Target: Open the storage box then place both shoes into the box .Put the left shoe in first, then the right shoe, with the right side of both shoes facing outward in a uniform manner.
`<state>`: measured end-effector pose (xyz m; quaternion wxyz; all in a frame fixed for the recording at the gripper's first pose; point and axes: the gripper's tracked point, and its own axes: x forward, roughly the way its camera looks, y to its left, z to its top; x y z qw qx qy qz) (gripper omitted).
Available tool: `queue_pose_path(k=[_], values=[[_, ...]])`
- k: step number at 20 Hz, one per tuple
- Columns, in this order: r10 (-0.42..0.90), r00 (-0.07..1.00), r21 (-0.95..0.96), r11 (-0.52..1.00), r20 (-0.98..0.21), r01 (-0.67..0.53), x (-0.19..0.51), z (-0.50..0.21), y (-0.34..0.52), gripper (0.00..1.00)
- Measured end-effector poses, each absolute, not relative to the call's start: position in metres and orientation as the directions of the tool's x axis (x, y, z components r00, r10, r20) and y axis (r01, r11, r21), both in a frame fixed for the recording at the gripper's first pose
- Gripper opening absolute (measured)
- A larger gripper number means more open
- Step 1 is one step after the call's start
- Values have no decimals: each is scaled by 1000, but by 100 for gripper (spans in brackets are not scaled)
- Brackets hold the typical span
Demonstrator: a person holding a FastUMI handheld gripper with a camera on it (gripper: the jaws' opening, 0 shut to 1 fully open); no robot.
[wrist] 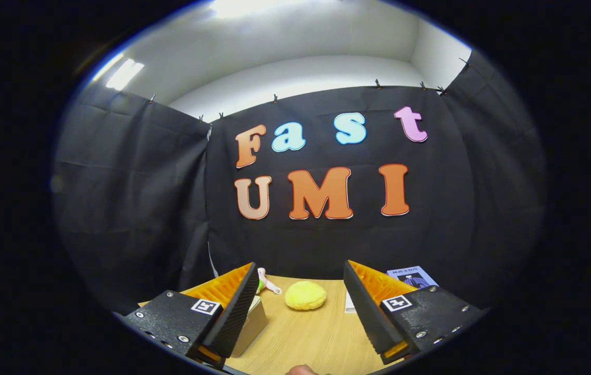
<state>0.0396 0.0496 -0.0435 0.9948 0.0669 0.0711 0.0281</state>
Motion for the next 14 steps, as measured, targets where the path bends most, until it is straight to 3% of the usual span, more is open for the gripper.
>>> queue_pose_path(k=[7,14], values=[[-50,995,10,999,-88,51,1,-11,-7,98],[-62,996,-3,998,-58,62,-17,16,-15,98]])
